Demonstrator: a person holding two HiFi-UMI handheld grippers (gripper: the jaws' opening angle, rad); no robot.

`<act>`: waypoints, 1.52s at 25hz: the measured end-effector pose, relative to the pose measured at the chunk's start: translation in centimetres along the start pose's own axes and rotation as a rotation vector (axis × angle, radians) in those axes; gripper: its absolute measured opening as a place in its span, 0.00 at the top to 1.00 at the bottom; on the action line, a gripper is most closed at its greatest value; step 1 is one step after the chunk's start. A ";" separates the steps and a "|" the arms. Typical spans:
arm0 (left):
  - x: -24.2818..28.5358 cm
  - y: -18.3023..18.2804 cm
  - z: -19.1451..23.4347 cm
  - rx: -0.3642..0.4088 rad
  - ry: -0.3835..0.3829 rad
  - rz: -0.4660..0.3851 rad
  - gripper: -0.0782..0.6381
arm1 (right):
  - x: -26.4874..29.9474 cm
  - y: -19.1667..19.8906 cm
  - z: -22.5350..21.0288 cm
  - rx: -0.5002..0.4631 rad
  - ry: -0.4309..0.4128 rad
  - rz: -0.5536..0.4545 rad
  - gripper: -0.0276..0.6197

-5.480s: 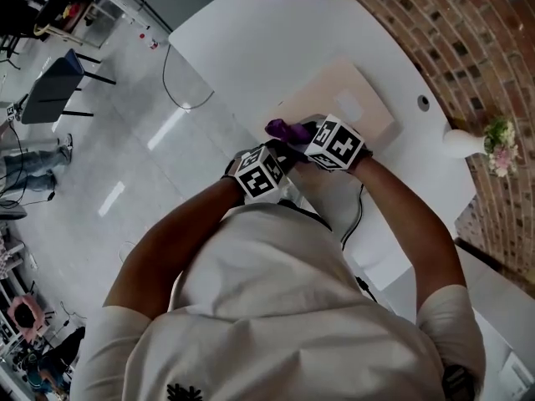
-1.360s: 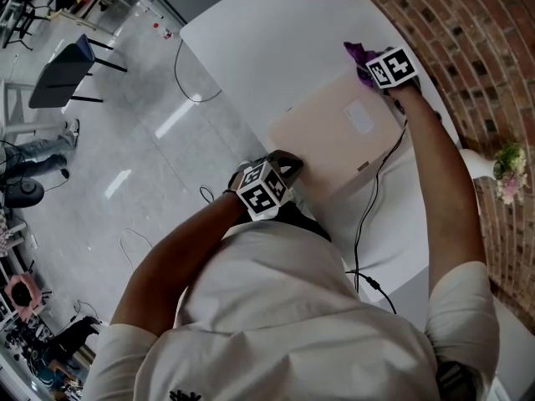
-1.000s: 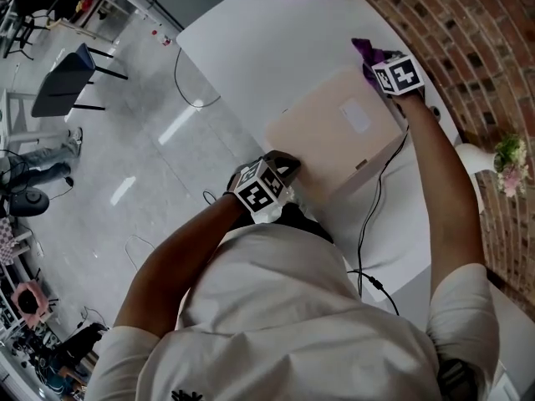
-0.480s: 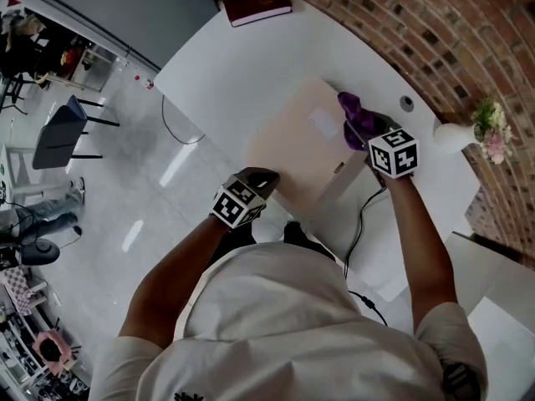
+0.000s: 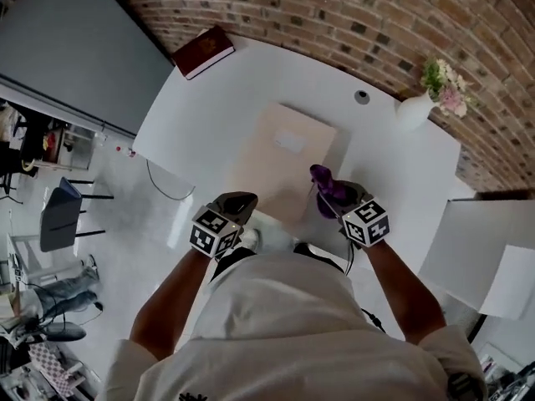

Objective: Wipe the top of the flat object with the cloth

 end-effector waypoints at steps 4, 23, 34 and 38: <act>-1.5 -1.6 -0.3 0.084 0.101 -0.008 0.86 | -2.1 0.6 3.2 0.016 0.079 -0.025 0.75; -15.2 -1.3 4.5 0.188 0.312 -0.120 0.86 | 0.6 3.1 24.6 0.022 0.296 -0.142 0.75; -18.3 1.1 3.6 0.220 0.360 -0.135 0.86 | -0.3 3.7 29.9 -0.006 0.348 -0.157 0.75; -19.3 2.0 3.6 0.200 0.359 -0.139 0.86 | 0.0 4.0 31.0 -0.021 0.335 -0.151 0.75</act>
Point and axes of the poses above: the fingertips, and each gripper's own axes: x forward along the fingers, z to its left, y out of its underside, the point moved 10 cm from there along -x, backward along the fingers, and after that the axes turned 15 degrees about -z, right-handed, at the moved point
